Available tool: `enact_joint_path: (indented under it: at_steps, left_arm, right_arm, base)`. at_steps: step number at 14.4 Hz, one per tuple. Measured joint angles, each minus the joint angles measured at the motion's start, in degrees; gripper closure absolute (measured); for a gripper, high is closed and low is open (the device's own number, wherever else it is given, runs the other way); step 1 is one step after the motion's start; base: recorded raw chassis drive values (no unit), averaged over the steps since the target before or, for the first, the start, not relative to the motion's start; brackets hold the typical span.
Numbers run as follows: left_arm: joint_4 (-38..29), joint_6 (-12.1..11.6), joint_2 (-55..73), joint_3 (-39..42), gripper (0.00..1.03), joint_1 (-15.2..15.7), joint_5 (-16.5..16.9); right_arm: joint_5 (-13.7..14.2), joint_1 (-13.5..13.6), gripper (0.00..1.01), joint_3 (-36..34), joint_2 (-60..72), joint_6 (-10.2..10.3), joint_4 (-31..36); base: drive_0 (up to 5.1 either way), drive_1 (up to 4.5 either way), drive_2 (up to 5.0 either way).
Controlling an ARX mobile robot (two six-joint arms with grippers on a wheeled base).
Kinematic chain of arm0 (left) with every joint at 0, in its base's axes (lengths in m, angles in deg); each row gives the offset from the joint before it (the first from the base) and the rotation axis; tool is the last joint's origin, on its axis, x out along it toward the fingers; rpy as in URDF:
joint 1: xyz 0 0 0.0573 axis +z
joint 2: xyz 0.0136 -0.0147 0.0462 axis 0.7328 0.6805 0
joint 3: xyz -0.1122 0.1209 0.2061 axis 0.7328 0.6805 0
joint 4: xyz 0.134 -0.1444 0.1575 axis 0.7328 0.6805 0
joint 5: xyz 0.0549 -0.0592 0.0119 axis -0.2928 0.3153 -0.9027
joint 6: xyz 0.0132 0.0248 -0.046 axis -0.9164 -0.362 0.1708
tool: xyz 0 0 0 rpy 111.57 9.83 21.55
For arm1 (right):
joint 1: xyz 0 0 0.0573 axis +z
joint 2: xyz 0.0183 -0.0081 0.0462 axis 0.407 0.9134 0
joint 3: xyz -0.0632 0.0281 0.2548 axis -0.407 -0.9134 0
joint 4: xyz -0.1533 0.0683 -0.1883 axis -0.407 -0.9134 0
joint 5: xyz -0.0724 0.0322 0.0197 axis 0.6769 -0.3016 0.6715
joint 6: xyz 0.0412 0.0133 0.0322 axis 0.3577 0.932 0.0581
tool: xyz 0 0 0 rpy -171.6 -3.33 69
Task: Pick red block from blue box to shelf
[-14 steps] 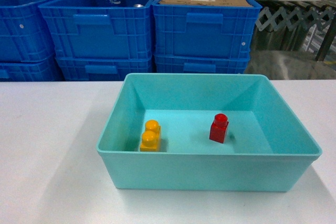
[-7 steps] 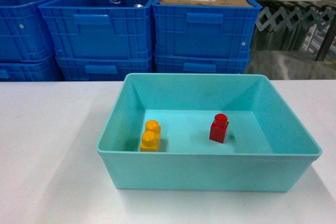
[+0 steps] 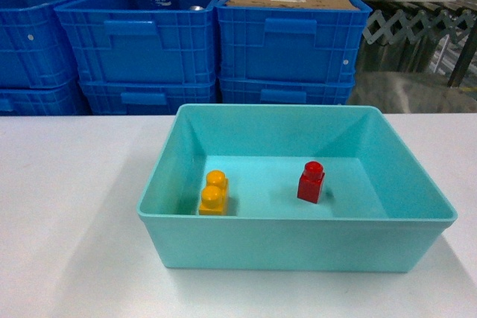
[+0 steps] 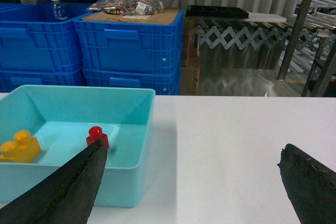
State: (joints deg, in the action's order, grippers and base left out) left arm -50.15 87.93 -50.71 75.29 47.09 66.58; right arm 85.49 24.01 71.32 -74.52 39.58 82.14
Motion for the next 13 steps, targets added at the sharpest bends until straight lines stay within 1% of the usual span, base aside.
enact_joint_path:
  at_steps: [13]
  left_arm:
    - [0.0,0.0,0.0,0.0,0.05,0.0,0.0]
  right_arm:
    - [0.0,0.0,0.03,0.0,0.0,0.0,0.0]
  base:
    - [0.0,0.00,0.0]
